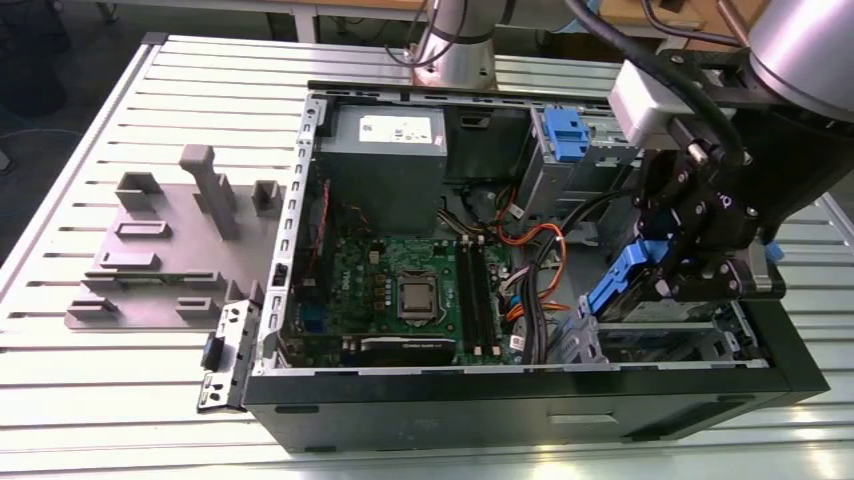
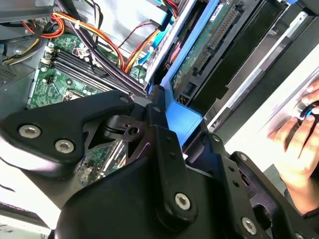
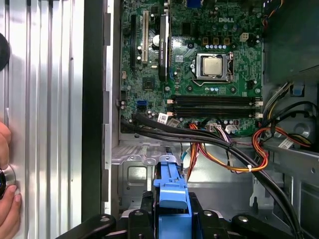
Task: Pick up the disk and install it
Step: 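Insert the disk into the insertion slot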
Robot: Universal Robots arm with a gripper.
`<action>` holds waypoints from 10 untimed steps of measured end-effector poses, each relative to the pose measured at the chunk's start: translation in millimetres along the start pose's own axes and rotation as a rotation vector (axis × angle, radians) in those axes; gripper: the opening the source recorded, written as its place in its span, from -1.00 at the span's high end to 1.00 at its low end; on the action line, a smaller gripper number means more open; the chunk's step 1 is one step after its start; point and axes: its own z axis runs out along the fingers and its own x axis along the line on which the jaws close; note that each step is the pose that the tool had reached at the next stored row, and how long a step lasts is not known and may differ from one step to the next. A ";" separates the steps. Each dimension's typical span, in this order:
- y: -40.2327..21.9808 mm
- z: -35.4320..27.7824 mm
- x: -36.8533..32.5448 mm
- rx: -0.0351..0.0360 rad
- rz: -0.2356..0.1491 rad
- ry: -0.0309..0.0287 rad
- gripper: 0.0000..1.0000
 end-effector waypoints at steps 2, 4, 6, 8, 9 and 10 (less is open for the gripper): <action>0.0 2.0 0.0 0.0000 0.000 0.0000 0.27; 0.0 4.1 0.0 0.0000 0.000 0.0000 0.27; 0.0 6.3 0.0 0.0000 0.000 0.0001 0.27; 0.0 8.4 0.1 0.0000 0.000 0.0001 0.27; 0.0 9.3 0.0 0.0000 0.000 0.0001 0.27; 0.0 10.5 0.0 0.0000 0.000 0.0000 0.27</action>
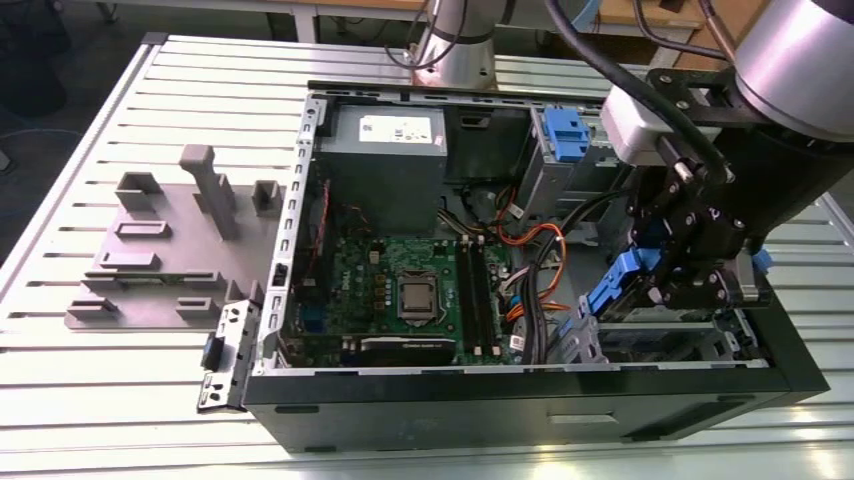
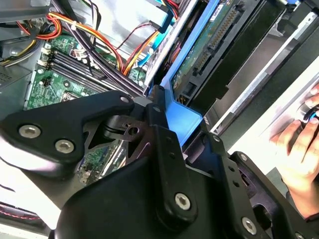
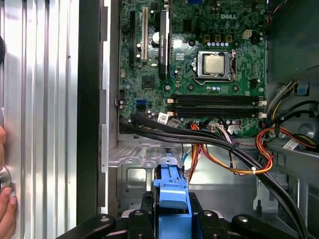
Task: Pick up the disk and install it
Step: 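Insert the disk into the insertion slot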
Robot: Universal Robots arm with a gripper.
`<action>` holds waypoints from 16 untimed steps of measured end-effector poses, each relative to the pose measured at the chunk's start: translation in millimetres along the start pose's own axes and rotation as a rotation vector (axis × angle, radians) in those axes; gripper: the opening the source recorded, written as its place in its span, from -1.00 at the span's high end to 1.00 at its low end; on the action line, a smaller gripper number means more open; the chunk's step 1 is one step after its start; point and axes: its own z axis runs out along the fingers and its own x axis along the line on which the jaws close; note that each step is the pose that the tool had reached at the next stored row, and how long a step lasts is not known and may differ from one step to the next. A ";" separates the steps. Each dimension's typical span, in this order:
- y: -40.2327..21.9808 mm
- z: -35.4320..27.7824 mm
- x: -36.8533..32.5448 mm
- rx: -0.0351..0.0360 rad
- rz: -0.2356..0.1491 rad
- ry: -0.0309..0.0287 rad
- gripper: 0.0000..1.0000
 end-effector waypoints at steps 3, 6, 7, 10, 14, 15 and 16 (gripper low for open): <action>0.0 3.2 0.0 0.0000 0.000 0.0000 0.27; 0.0 6.3 0.0 0.0000 0.000 0.0000 0.27; 0.0 7.3 0.0 0.0000 0.000 -0.0001 0.27; 0.0 10.4 0.1 -0.0001 0.000 0.0001 0.27; 0.0 14.5 0.1 0.0000 0.000 0.0001 0.27; 0.0 15.4 0.1 0.0000 0.000 0.0001 0.27; 0.0 16.4 0.1 0.0000 0.000 0.0000 0.27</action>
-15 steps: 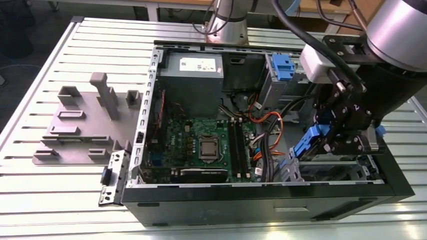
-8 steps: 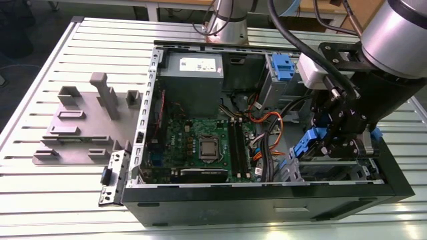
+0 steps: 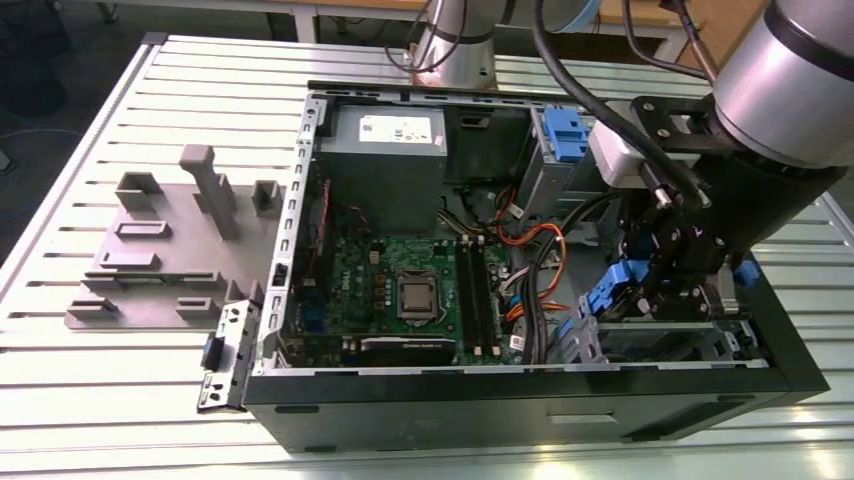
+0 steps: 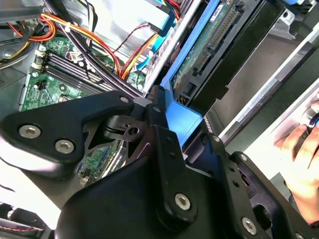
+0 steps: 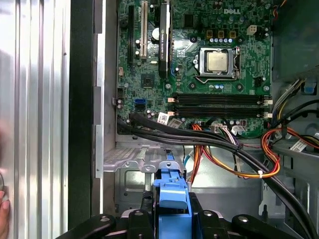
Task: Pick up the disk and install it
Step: 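Insert the disk into the insertion slot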
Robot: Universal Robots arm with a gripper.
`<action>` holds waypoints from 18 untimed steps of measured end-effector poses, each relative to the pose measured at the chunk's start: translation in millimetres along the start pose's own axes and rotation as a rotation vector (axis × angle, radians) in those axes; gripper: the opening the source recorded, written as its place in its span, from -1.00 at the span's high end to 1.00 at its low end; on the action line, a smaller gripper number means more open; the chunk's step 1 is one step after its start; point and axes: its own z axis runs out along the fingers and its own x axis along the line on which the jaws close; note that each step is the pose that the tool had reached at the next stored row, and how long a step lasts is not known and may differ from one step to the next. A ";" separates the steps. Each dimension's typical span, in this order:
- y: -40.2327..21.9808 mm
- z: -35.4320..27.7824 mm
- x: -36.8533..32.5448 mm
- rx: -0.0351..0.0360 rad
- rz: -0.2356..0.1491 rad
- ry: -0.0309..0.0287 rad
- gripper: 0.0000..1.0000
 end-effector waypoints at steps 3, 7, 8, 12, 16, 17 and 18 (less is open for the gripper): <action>0.0 2.2 0.0 0.0000 0.000 0.0001 0.27; 0.0 4.0 0.0 0.0000 0.000 0.0002 0.27; 0.0 4.0 0.0 0.0000 0.000 0.0002 0.27; 0.0 4.1 0.0 0.0000 0.000 0.0001 0.27; 0.0 4.2 0.0 0.0000 0.000 0.0001 0.27; 0.0 4.2 0.0 0.0000 0.000 0.0001 0.27; 0.0 4.2 0.0 0.0000 0.000 0.0001 0.27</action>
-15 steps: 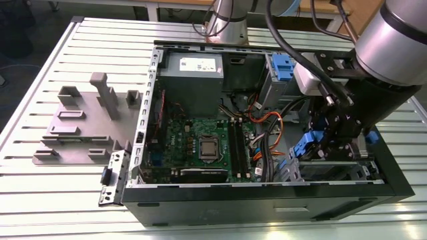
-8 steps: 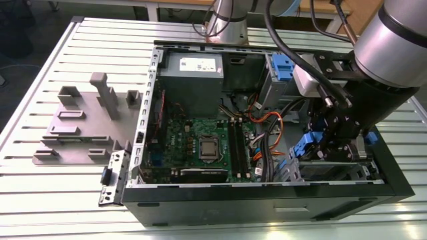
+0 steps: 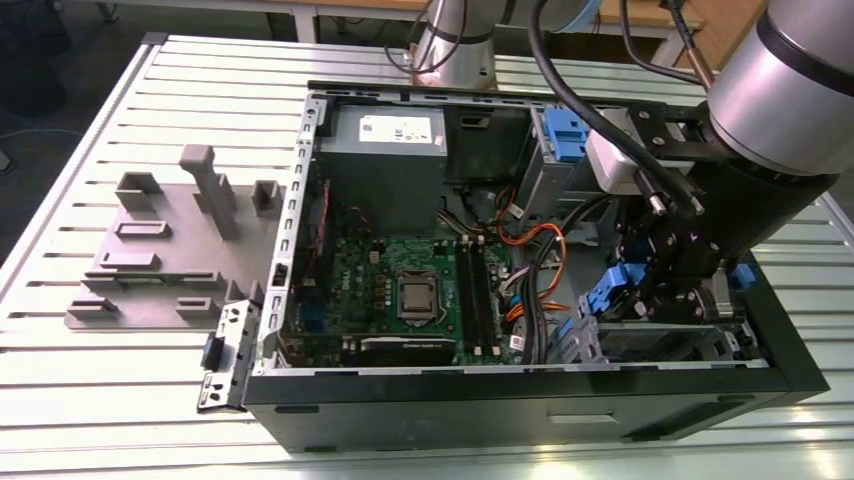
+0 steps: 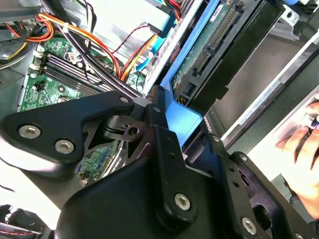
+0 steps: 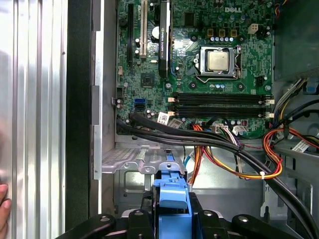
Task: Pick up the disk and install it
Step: 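Insert the disk into the insertion slot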
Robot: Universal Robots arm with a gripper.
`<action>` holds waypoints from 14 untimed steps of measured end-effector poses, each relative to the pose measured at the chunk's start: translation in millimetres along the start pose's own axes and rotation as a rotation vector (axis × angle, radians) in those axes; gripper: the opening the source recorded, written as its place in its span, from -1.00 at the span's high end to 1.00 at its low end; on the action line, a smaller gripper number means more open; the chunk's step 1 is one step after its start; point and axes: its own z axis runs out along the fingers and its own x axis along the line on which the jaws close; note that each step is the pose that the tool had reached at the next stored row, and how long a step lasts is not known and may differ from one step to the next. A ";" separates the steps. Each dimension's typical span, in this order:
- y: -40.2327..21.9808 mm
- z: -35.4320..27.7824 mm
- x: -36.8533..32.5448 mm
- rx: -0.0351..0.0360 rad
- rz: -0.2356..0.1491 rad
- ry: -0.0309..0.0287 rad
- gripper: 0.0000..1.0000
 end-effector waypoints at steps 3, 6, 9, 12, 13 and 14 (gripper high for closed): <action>0.0 0.1 0.0 0.0000 0.000 -0.0001 0.27; -0.1 0.0 0.0 0.0000 0.000 0.0002 0.13; 0.0 0.1 0.0 0.0000 0.000 -0.0001 0.13; 0.0 0.1 0.0 0.0000 0.000 0.0000 0.13; 0.0 0.1 0.0 0.0000 0.000 0.0001 0.16; 0.0 0.1 0.0 0.0000 0.000 0.0000 0.16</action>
